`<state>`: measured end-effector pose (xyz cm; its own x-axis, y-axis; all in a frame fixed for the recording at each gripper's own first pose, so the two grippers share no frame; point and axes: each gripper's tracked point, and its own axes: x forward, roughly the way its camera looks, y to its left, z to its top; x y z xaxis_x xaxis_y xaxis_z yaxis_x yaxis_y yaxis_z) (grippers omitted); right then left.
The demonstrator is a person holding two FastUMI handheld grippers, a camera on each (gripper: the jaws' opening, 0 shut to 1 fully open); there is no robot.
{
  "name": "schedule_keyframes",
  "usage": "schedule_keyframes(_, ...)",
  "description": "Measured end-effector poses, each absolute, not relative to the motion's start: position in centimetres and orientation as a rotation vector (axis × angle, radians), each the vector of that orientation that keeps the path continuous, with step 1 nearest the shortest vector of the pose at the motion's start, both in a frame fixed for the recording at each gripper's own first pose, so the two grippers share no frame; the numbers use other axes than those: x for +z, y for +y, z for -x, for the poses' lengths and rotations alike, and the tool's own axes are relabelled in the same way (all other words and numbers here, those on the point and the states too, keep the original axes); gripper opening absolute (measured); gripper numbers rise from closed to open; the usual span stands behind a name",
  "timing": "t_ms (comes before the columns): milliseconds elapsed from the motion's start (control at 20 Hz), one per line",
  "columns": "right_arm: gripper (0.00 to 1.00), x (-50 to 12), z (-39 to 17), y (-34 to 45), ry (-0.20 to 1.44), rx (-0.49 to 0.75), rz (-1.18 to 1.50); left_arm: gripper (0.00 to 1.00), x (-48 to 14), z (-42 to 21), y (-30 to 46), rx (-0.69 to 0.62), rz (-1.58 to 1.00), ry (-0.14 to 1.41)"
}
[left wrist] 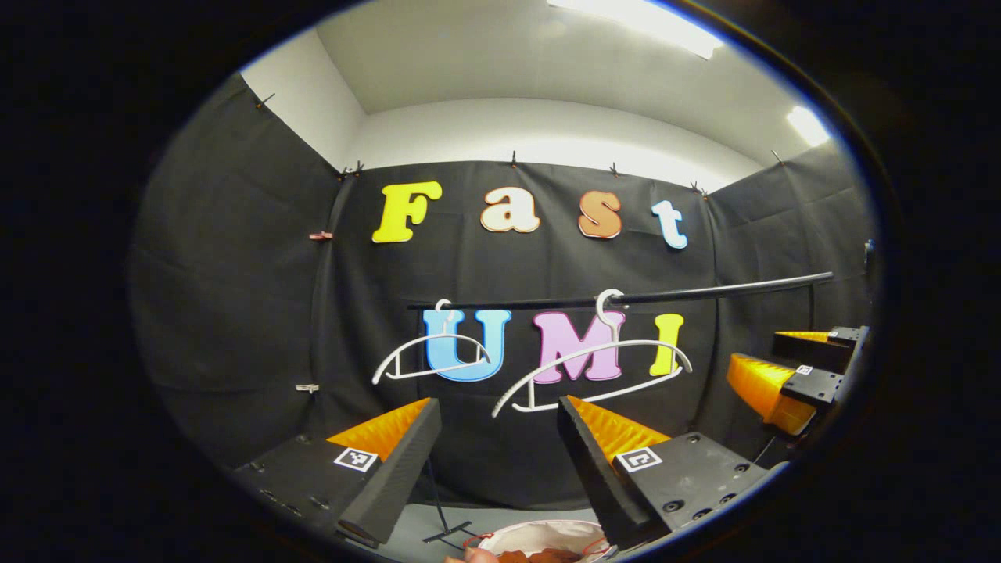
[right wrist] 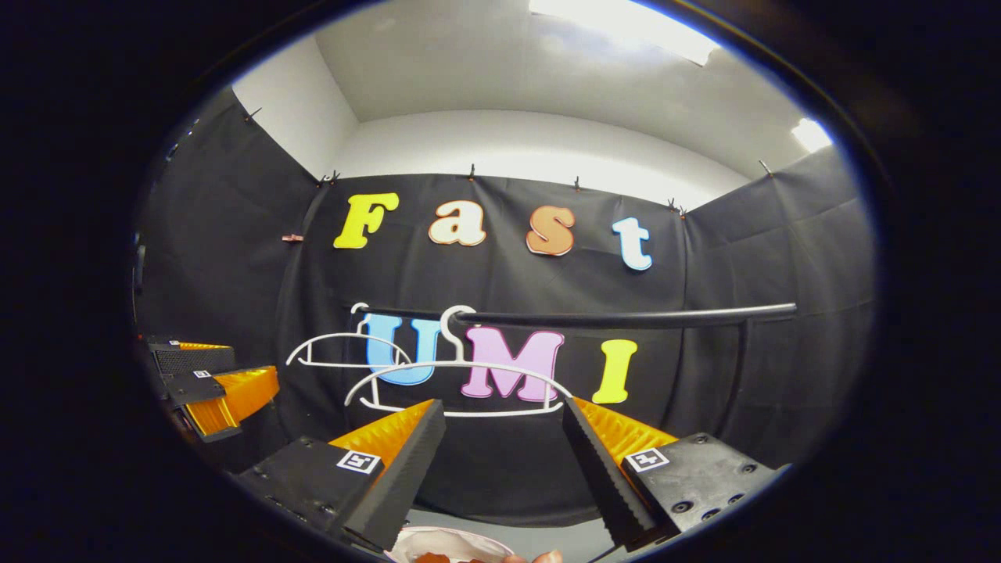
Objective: Grasp the clothes on the hanger with both hands and then place them into the laundry hamper below.
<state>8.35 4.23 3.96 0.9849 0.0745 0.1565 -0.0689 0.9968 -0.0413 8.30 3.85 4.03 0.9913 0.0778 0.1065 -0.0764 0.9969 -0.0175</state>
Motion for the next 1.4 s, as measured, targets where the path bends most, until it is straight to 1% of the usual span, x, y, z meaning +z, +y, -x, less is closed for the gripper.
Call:
schedule_keyframes(50, 0.97, 3.9, -8.3, 4.1, -0.155, 0.077, 0.020, 0.95, 4.2, -8.3, 3.8, 0.087, 0.011, -0.107)
schedule_keyframes(100, 0.96, 3.7, -8.3, 4.0, -0.146, 0.081, 0.006, 0.95, 4.2, -8.4, 3.6, 0.091, 0.003, -0.109)
schedule_keyframes(150, 0.99, 3.6, -8.4, 3.7, -0.144, 0.082, -0.003, 0.92, 4.4, -8.4, 3.4, 0.097, -0.009, -0.112)
schedule_keyframes(200, 0.97, 3.5, -8.5, 3.4, -0.141, 0.082, -0.007, 0.92, 4.5, -8.4, 3.4, 0.102, -0.021, -0.112)
schedule_keyframes(250, 0.97, 3.2, -8.7, 3.3, -0.136, 0.083, -0.010, 0.95, 4.7, -8.4, 3.3, 0.108, -0.032, -0.113)
schedule_keyframes(300, 0.97, 3.0, -8.8, 3.4, -0.130, 0.092, -0.011, 0.92, 4.9, -8.4, 3.1, 0.113, -0.042, -0.118)
schedule_keyframes(350, 0.97, 2.9, -8.9, 3.6, -0.124, 0.103, -0.012, 0.92, 5.0, -8.4, 3.0, 0.116, -0.052, -0.122)
schedule_keyframes(400, 0.97, 2.6, -9.0, 3.7, -0.117, 0.111, -0.009, 0.95, 4.9, -8.5, 2.9, 0.118, -0.059, -0.120)
schedule_keyframes(450, 0.96, 2.5, -9.1, 3.6, -0.112, 0.112, -0.004, 0.95, 4.7, -8.5, 2.8, 0.119, -0.065, -0.115)
schedule_keyframes(500, 0.97, 2.4, -9.2, 3.8, -0.110, 0.120, -0.004, 0.95, 4.5, -8.6, 2.8, 0.121, -0.069, -0.109)
schedule_keyframes(550, 0.97, 2.3, -9.2, 4.0, -0.106, 0.124, -0.007, 0.92, 4.2, -8.8, 2.7, 0.122, -0.071, -0.100)
schedule_keyframes(600, 0.97, 2.2, -9.3, 4.2, -0.100, 0.128, -0.014, 0.95, 4.0, -8.9, 2.6, 0.123, -0.075, -0.094)
schedule_keyframes(650, 0.96, 2.1, -9.4, 4.3, -0.092, 0.131, -0.024, 0.92, 3.8, -9.0, 2.5, 0.123, -0.081, -0.089)
schedule_keyframes(750, 0.97, 1.6, -9.6, 4.3, -0.075, 0.132, -0.035, 0.92, 3.3, -9.2, 2.2, 0.121, -0.087, -0.076)
schedule_keyframes(850, 0.98, 1.3, -9.8, 4.2, -0.065, 0.127, -0.033, 0.94, 3.2, -9.3, 2.1, 0.119, -0.086, -0.071)
schedule_keyframes(900, 0.98, 1.2, -9.8, 4.0, -0.064, 0.123, -0.033, 0.92, 3.1, -9.4, 1.9, 0.116, -0.085, -0.069)
schedule_keyframes(950, 0.98, 1.2, -9.8, 3.7, -0.063, 0.117, -0.034, 0.93, 3.1, -9.4, 1.7, 0.113, -0.086, -0.068)
schedule_keyframes(1250, 0.98, 1.2, -9.4, 2.2, -0.071, 0.073, -0.044, 0.92, 3.0, -9.1, 0.9, 0.093, -0.080, -0.058)
schedule_keyframes(1400, 0.98, 1.0, -9.4, 1.7, -0.069, 0.061, -0.052, 0.93, 2.5, -9.0, 0.4, 0.080, -0.082, -0.042)
